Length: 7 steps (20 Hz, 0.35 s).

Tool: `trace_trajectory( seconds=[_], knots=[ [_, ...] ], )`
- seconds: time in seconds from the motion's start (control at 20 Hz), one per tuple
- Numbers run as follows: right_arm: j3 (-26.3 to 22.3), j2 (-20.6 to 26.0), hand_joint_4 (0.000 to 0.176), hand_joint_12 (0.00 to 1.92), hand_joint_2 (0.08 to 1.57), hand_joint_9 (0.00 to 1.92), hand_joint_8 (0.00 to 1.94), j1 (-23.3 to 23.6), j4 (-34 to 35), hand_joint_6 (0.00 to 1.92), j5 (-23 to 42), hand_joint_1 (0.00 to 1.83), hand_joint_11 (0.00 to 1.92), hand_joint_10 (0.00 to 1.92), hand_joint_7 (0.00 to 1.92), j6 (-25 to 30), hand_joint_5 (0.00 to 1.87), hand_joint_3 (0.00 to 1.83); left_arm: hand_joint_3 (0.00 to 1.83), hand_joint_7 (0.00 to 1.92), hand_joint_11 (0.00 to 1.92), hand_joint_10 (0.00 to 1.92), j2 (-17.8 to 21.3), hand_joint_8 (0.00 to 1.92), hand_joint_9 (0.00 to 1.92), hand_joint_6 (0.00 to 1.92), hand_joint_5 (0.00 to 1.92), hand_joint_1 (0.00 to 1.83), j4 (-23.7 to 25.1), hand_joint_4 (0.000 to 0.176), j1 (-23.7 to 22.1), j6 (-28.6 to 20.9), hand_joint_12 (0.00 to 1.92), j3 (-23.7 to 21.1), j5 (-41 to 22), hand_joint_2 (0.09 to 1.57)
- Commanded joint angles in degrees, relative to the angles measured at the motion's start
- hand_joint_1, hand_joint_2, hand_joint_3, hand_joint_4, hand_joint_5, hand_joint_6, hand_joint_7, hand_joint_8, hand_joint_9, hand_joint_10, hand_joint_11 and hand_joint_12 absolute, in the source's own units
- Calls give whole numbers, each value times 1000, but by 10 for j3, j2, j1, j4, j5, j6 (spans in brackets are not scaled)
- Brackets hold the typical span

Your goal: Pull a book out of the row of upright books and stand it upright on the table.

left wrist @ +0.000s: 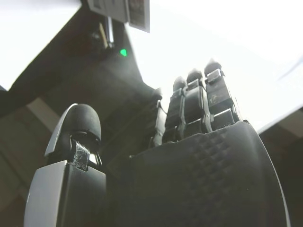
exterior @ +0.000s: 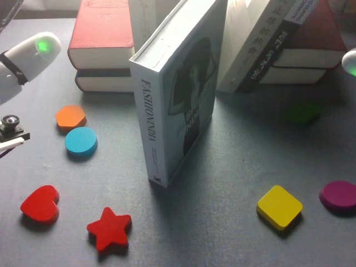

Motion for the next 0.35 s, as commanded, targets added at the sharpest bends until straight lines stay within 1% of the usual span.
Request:
trace_trajectory(
  seconds=[0.0,0.05,0.1,0.15,0.2,0.25,0.3],
  knots=[
    [-3,1,0,0,1275,0,0,1,24,0,82,543,0,0,0,-1,0,7,0,0,0,0,-2,0,0,0,0,309,-10,146,-2,-3,0,-1,-77,1333],
    [-7,2,0,0,1282,0,0,-1,25,0,88,537,0,0,0,-6,0,10,0,0,0,0,-2,0,0,0,0,297,-10,139,-2,-3,0,-2,-81,1329],
    [-12,4,0,0,1283,0,0,-4,28,0,96,538,0,0,0,-14,0,10,0,0,0,0,-2,0,0,0,0,283,-11,146,-2,-3,0,-3,-84,1328],
    [-16,6,0,0,1275,0,0,-7,30,0,100,538,0,0,0,-19,0,7,0,0,0,0,-1,0,0,0,0,278,-11,143,-1,-3,0,-4,-86,1330],
    [-18,7,0,0,1287,0,0,-10,31,0,104,534,0,0,0,-21,0,12,6,0,0,0,-1,0,0,0,0,261,-11,129,1,-3,0,-5,-90,1354],
    [-19,8,0,0,1293,0,0,-12,32,0,108,534,0,0,0,-22,0,15,9,0,0,0,1,0,0,0,0,255,-12,131,2,-2,0,-7,-93,1364],
    [-20,8,0,0,1280,0,0,-14,34,0,111,512,0,0,0,-23,0,9,3,0,0,0,1,0,0,0,0,287,-13,135,3,-2,0,-8,-96,1358]
  ],
)
